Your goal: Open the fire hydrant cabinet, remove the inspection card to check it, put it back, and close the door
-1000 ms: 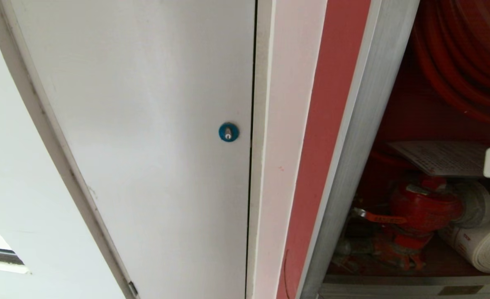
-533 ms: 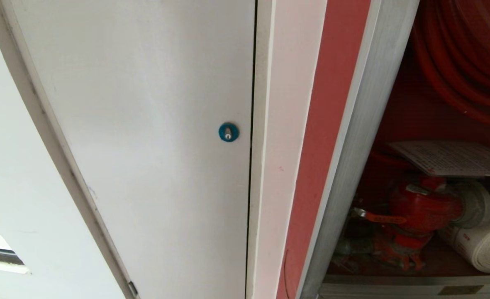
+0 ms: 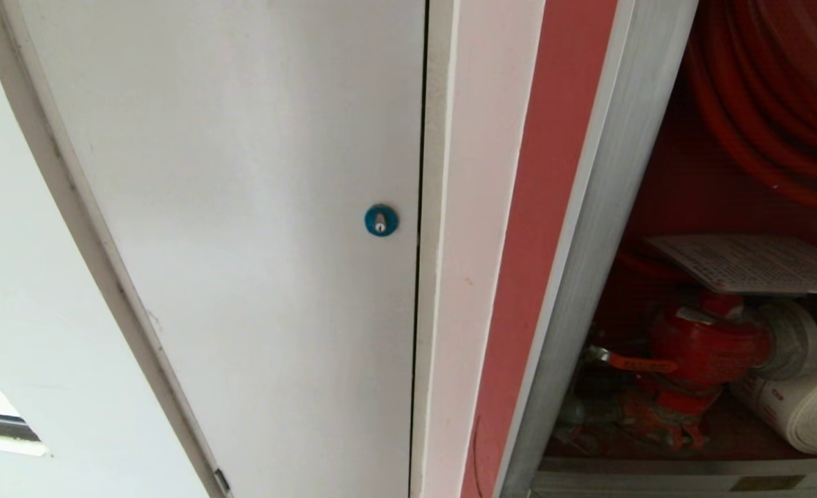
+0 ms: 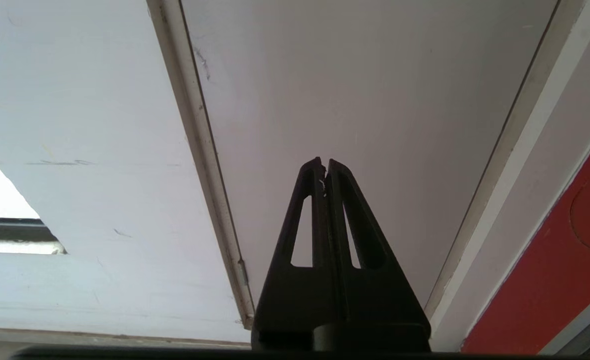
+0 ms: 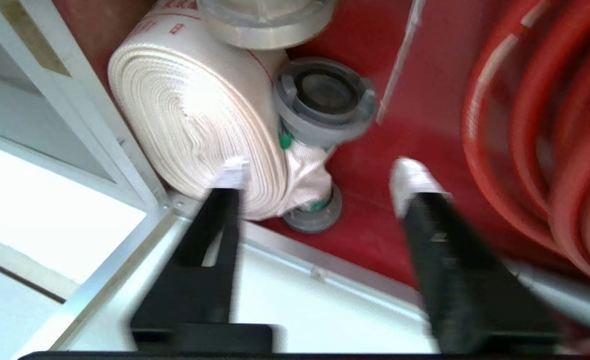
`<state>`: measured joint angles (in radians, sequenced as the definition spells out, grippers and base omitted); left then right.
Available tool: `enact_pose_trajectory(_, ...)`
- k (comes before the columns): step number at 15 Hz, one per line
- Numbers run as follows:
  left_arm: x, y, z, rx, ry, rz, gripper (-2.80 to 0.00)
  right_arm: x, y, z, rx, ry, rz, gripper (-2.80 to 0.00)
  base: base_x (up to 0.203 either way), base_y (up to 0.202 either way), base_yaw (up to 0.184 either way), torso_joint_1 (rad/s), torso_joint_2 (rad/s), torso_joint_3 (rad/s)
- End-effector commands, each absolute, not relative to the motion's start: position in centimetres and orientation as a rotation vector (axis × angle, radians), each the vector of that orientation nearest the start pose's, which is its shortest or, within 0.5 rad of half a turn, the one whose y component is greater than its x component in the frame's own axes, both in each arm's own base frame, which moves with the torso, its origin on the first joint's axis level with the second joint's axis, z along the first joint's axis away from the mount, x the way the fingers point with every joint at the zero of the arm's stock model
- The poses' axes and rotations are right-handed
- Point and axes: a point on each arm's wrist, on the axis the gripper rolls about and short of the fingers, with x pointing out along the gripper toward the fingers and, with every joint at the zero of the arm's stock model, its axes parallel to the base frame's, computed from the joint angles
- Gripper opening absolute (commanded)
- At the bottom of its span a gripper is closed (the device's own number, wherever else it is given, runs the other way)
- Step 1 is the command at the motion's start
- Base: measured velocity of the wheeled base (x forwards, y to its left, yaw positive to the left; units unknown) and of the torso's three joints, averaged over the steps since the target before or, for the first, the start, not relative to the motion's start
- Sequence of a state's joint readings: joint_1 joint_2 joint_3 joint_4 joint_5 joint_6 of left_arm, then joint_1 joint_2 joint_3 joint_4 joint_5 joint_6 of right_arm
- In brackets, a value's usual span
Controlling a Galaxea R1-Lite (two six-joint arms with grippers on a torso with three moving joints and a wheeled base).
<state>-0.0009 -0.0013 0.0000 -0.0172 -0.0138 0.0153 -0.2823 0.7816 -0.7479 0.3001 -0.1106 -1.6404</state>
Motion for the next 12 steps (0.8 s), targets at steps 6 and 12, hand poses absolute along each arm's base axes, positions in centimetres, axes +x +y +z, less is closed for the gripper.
enact_pose_trajectory(6, -2.2, 0.0, 7.5, 0.015, -0.013, -0.015, -2.80, 2.6, -1.1, 25.3, -1.551, 0.513, -0.161, -2.80, 0.000, 0.000, 0.000, 0.000, 0.00, 0.000)
enact_pose_trajectory(12, -2.2, 0.0, 7.6, 0.015, -0.013, -0.015, -2.80, 2.2, -0.9, 25.1, -1.160, 0.428, -0.231, -2.80, 0.000, 0.000, 0.000, 0.000, 0.00, 0.000)
